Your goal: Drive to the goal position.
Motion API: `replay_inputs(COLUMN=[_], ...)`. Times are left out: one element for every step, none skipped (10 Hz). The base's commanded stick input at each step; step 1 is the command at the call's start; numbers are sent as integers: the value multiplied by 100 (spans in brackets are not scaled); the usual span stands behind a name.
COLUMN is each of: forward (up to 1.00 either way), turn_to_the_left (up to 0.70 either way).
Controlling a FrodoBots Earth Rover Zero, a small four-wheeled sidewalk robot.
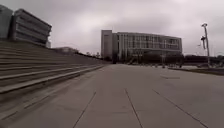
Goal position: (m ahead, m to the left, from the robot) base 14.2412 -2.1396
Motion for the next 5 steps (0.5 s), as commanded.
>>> replay_inputs(forward=[70,70,70,70,70], turn_to_the_left=[0,0,0,0,0])
